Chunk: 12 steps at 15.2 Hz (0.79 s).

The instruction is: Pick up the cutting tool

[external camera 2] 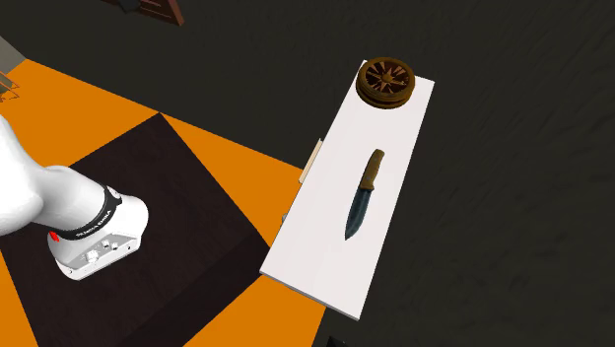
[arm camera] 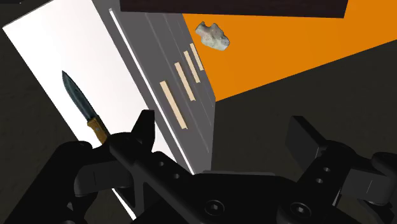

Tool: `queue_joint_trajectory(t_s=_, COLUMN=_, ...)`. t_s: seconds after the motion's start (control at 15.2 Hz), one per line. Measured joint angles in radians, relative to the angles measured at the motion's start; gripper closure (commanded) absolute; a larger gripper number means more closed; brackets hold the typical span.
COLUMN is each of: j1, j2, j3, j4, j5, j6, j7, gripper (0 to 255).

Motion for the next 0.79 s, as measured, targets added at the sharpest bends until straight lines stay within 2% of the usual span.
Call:
queue_joint_trajectory(t_s=0.13, j1=-0.001, j2=0.004, j3=-0.008, j4=-0.009, j5=-0.004, j6=0.013, j7=-0.008, gripper=0)
queue_joint_trajectory(t_s=0.4, j1=-0.016, j2=0.046, j3=-0.073, j4=-0.057, j5=-0.042, j6=0.106, j7=-0.075, gripper=0)
queue_joint_trajectory(t_s=0.79, j1=-0.038, j2=0.149, j3=-0.178, j4=-0.131, j5=-0.093, j6=0.292, j7=-0.178, gripper=0)
